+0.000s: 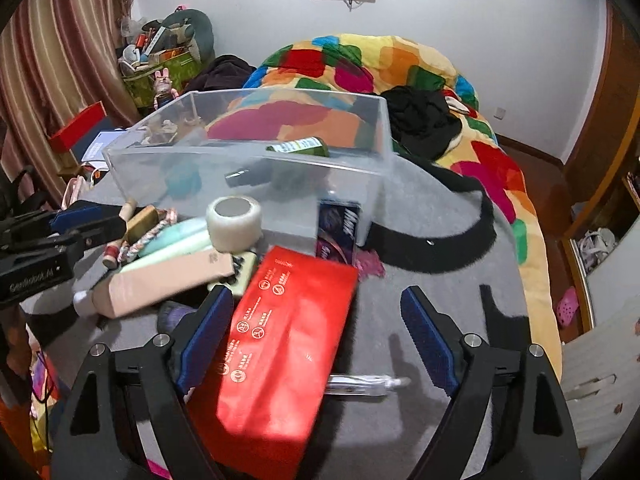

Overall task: Organize objects
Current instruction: 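Grasp the tan wooden block with the left tool while the right tool grasps the red packet, then lower the wooden block into the box and release while the right tool drops the red packet in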

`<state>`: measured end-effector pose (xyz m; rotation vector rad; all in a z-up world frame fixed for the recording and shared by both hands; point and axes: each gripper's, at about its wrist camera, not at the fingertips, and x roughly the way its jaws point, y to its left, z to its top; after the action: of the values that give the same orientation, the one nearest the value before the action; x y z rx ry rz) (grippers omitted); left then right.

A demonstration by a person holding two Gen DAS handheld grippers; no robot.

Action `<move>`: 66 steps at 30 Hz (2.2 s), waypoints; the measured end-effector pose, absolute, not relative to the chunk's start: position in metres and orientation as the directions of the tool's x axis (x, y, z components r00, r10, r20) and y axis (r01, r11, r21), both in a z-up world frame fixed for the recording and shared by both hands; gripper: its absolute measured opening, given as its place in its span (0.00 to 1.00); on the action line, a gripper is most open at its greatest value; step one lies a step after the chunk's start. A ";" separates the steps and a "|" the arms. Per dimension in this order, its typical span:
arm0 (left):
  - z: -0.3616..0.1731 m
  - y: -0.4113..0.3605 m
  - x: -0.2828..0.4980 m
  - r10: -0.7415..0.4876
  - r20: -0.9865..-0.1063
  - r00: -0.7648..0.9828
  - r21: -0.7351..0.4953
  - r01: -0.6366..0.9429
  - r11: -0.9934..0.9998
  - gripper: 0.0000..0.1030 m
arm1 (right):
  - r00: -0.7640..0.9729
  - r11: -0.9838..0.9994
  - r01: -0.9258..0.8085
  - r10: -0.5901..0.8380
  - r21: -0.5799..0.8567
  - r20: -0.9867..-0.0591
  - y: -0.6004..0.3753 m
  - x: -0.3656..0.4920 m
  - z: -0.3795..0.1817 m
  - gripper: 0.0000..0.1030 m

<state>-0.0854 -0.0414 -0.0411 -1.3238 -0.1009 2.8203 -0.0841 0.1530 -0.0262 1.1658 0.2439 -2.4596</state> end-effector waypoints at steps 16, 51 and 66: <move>-0.056 -0.027 -0.102 0.036 -0.790 -0.612 -0.023 -0.029 -0.999 0.11 | -0.504 -0.897 0.422 -0.351 0.130 -0.789 0.173 -0.098 -0.038 0.59; 0.017 -0.056 -0.114 0.070 -0.665 -0.743 -0.123 0.016 -0.992 0.09 | -0.647 -0.879 0.463 -0.421 0.111 -0.636 0.141 -0.142 0.049 0.49; -0.003 -0.059 -0.162 0.038 -0.736 -0.676 -0.082 0.034 -0.996 0.09 | -0.534 -0.860 0.507 -0.369 0.062 -0.761 0.090 -0.204 0.006 0.49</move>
<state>-0.1623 -0.0594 -0.0031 -1.2639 -0.1399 2.8702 -0.2038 0.0902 0.0064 1.1223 0.2262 -2.3719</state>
